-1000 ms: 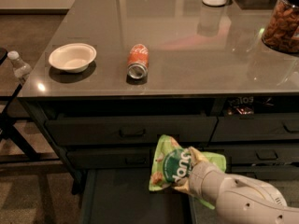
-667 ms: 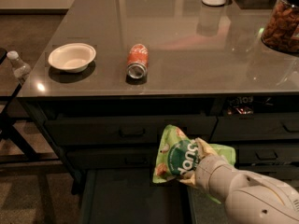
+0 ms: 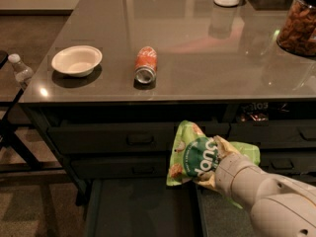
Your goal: Pick green rice chip bag from bottom drawer and place on counter
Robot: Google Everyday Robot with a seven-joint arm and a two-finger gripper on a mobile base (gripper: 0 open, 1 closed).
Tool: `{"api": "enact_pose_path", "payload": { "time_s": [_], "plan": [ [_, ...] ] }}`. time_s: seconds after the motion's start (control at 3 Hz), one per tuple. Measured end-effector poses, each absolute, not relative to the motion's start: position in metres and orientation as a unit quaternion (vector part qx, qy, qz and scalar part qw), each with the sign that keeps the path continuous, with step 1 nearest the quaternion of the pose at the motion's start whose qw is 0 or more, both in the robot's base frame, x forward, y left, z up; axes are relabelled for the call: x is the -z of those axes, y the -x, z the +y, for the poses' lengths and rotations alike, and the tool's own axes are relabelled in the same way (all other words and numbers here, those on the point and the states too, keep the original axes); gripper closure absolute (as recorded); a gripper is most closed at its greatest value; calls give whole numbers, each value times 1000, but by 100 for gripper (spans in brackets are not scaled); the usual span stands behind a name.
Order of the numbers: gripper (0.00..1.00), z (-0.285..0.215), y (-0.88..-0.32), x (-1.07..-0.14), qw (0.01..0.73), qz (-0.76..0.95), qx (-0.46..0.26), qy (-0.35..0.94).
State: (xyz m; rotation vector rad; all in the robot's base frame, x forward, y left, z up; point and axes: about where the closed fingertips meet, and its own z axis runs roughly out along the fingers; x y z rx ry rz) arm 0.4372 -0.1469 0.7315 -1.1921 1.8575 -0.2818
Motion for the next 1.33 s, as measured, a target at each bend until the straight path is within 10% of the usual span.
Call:
{"api": "enact_pose_path", "payload": {
  "time_s": [1.33],
  "plan": [
    [100,-225,-508,-873,494,717,214,443]
  ]
}}
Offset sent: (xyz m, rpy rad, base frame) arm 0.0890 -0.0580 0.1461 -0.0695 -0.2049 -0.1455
